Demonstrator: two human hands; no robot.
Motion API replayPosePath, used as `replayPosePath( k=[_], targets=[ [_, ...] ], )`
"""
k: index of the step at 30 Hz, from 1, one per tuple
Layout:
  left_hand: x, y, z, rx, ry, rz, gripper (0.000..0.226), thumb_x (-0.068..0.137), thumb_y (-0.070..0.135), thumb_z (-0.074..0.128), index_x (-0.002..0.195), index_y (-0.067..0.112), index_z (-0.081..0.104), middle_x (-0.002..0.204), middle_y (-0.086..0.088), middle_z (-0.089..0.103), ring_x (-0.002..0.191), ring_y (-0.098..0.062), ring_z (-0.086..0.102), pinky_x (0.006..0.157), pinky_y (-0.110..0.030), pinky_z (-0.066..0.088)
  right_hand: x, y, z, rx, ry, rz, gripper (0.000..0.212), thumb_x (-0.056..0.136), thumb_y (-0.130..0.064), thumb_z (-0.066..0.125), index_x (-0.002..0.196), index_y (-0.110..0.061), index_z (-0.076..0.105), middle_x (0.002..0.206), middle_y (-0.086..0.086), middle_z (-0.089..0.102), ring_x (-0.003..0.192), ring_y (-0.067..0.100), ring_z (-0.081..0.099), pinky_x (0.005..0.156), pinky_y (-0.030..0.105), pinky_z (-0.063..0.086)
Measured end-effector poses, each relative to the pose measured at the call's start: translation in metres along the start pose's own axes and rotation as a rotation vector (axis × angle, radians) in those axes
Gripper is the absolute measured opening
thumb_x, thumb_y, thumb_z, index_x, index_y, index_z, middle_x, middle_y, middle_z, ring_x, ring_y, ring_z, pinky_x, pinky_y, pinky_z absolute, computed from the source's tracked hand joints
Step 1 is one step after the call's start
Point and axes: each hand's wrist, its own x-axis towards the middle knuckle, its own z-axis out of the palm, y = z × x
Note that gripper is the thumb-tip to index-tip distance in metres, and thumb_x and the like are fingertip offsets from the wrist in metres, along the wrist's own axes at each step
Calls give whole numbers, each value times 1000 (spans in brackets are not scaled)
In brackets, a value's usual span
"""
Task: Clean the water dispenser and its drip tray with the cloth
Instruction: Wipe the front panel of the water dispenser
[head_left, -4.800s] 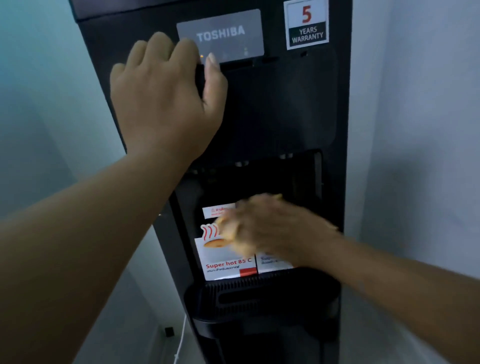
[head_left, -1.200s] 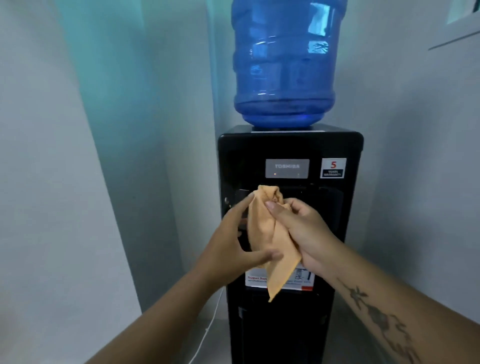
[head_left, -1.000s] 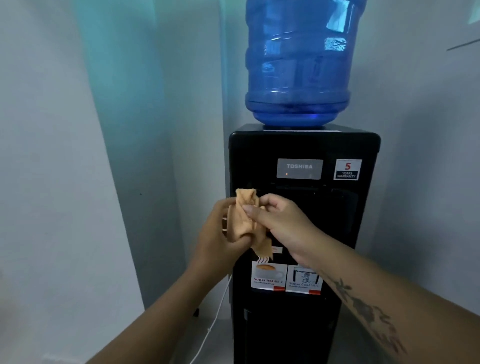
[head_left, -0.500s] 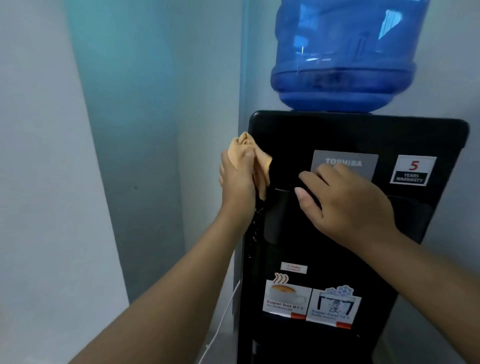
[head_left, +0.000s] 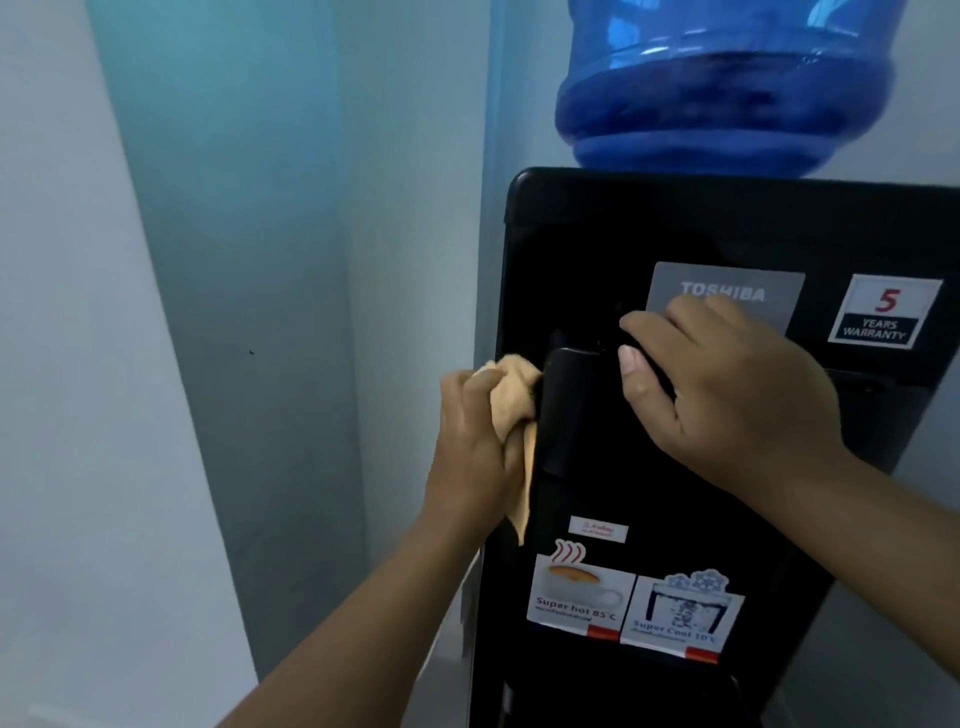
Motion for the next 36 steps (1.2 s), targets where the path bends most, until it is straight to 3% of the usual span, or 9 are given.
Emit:
replayPosePath(
  k=[5, 8, 10, 13, 19, 25, 30, 34, 36],
  targets=[
    [5, 33, -25, -85, 111, 51, 60, 90, -1, 52, 126, 47, 45, 123, 4, 36, 106, 11, 47, 89, -9, 43, -5, -5, -4, -23, 19, -13, 39, 100, -34, 36, 99, -10, 67, 78, 5, 52, 71, 23, 51, 51, 29, 34],
    [17, 55, -22, -155, 137, 106, 29, 94, 27, 48, 121, 32, 56, 125, -7, 41, 122, -7, 41, 103, -25, 40, -4, -6, -5, -21, 14, 6, 40, 100, -35, 36, 98, -10, 66, 79, 5, 52, 72, 24, 51, 52, 28, 31],
    [24, 67, -14, -152, 81, 112, 34, 96, 45, 38, 109, 25, 63, 118, -6, 51, 120, -16, 42, 101, -23, 35, -4, -6, -6, -5, 4, 15, 41, 100, -37, 35, 98, -10, 66, 79, 5, 52, 72, 24, 51, 51, 29, 32],
    [19, 68, 0, -137, 78, 156, 27, 101, 45, 34, 111, 26, 51, 111, 5, 48, 106, -11, 50, 89, -15, 39, -4, -5, -6, 2, 12, 6, 41, 100, -37, 36, 98, -10, 66, 77, 4, 52, 70, 24, 51, 50, 28, 30],
    [-28, 28, 3, -108, -15, 19, 39, 94, 66, 30, 112, 33, 38, 109, -7, 55, 91, -7, 56, 74, -7, 41, -3, -4, -6, 10, 18, 6, 42, 100, -36, 34, 98, -9, 66, 76, 5, 53, 68, 24, 51, 50, 28, 32],
    [3, 63, 21, -198, 195, 83, 30, 96, 53, 38, 116, 31, 36, 117, -8, 45, 102, -11, 50, 83, -12, 41, -4, -5, -4, -12, 28, -7, 40, 100, -36, 35, 97, -9, 65, 78, 6, 53, 69, 25, 50, 51, 29, 30],
    [-38, 35, 7, -170, 61, -20, 21, 93, 49, 42, 112, 40, 37, 113, -3, 50, 98, 3, 51, 83, -10, 41, -5, -5, -6, -4, 35, 6, 40, 100, -35, 36, 99, -9, 66, 78, 5, 54, 69, 24, 50, 53, 27, 27],
    [1, 30, -2, -50, 311, 184, 33, 101, 45, 36, 119, 18, 36, 118, -10, 35, 111, 13, 36, 94, -5, 31, -5, -5, -7, 6, 29, -4, 41, 101, -35, 34, 99, -9, 66, 78, 6, 53, 69, 24, 50, 51, 28, 30],
    [20, 29, 5, -10, 290, 184, 36, 101, 49, 33, 118, 17, 35, 118, -13, 35, 115, 0, 39, 96, -13, 34, -5, -5, -7, -1, 28, 1, 41, 101, -35, 33, 100, -9, 65, 78, 6, 53, 70, 24, 50, 51, 28, 30]
  ],
)
